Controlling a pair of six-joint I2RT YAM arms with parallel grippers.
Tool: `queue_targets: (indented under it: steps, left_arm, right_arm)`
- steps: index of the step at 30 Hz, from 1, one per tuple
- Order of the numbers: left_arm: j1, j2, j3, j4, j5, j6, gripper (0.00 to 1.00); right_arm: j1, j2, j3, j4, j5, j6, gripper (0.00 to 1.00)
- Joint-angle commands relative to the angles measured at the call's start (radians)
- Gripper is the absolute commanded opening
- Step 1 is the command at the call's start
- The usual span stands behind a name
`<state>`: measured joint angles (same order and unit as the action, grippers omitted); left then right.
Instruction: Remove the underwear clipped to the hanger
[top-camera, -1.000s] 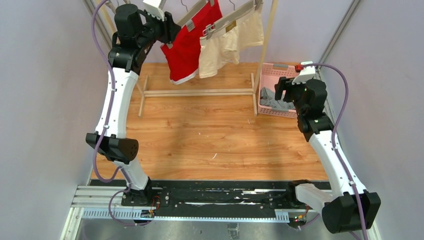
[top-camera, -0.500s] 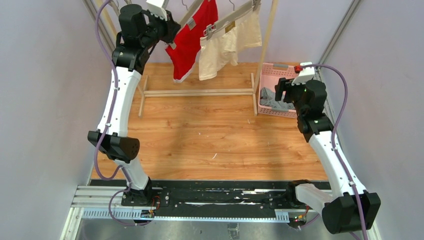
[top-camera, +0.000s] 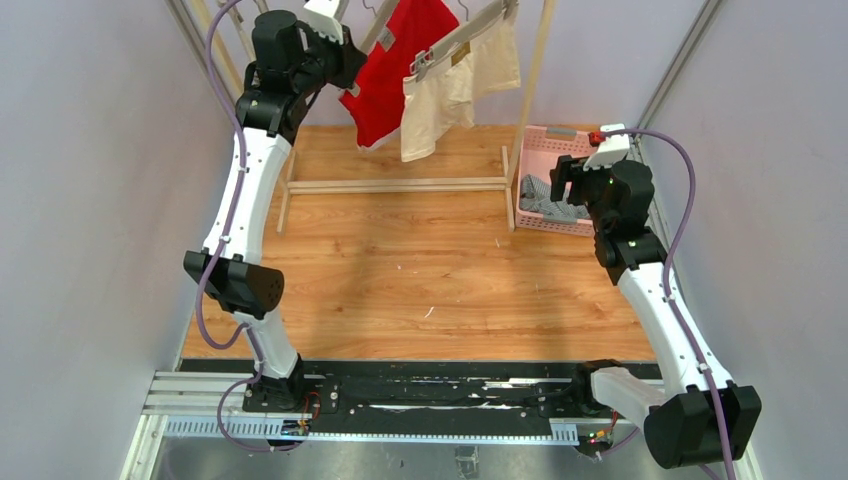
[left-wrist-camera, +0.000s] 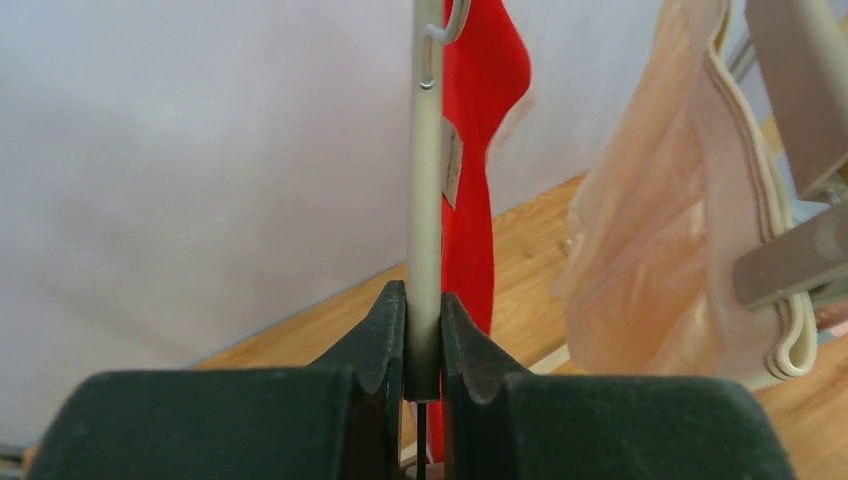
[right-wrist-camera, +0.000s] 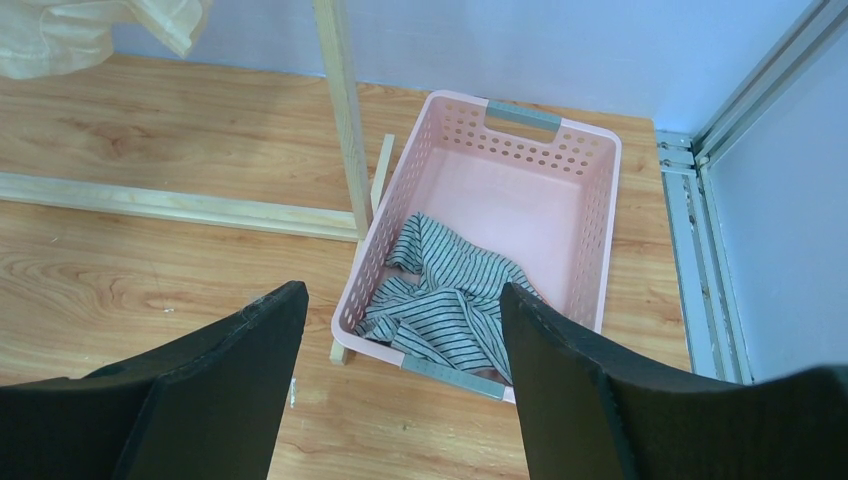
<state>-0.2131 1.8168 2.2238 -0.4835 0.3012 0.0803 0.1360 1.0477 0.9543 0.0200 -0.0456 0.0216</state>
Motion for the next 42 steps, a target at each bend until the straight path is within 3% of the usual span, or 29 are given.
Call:
queue_targets:
  steps: [1,3,23,42]
  left_arm:
    - [-0.009,0.009,0.026,0.023,-0.007,-0.004,0.04]
    - [-0.011,0.004,0.019,0.037,-0.015,-0.006,0.00]
    - [-0.012,-0.105,0.003,0.148,-0.088,-0.024,0.00]
    - [-0.012,-0.334,-0.395,0.198,-0.111,0.017,0.00]
  right_arm:
    - [0.023,-0.008,-0.011,0.032,-0.015,-0.014,0.73]
    - [0.024,-0.007,-0.013,0.033,-0.019,-0.015,0.73]
    - [0.046,0.010,-0.005,0.025,-0.037,-0.019,0.73]
    - [0.062,0.009,-0.008,0.018,-0.042,-0.012,0.73]
